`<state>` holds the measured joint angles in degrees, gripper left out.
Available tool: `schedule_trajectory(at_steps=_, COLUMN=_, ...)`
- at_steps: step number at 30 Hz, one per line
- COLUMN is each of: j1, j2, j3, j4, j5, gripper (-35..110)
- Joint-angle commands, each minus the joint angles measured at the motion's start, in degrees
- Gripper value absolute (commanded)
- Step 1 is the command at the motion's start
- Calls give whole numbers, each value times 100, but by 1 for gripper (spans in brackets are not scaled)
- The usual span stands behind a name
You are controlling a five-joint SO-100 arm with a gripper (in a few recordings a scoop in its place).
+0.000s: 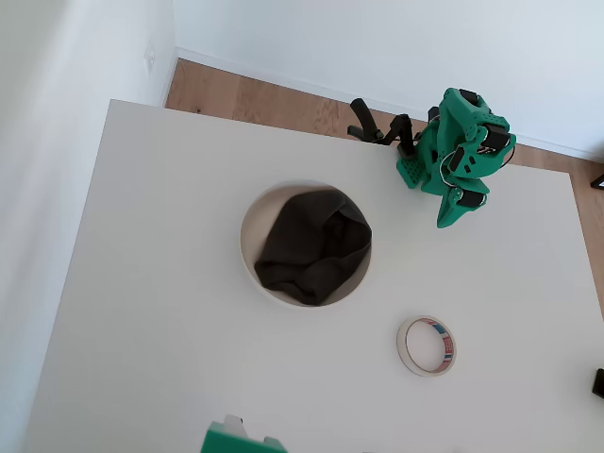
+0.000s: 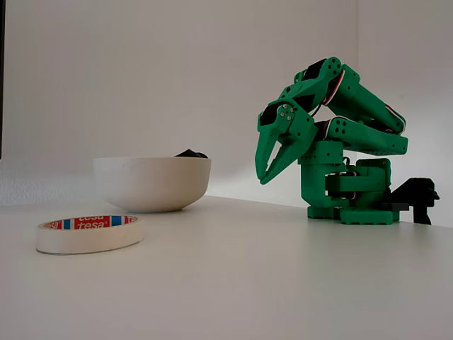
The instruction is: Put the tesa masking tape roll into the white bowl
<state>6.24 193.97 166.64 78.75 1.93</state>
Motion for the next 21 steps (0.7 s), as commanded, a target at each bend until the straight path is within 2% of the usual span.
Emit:
schedule_trajectory(at_steps=1, j1=334, j2=18, j3=-141, j4=-193, j5=-114, gripper=-8)
schedule_trajectory(at_steps=4, j1=642, j2=-431, j3=-396, j4=-738, j5=-202, gripper=-8)
schedule_trajectory(at_steps=11, j1=976, j2=-4131, j3=-2716, j4=-1775, j5=-97, gripper=-8)
schedule_trajectory(at_steps=14, j1=1011, j2=-5168, j3=-3762, j4=-1854, j5=0, gripper=-8)
schedule_trajectory(at_steps=21, j1=615, j2=-7532, j3=-6012, j4=-1336, j5=-88, gripper=-8)
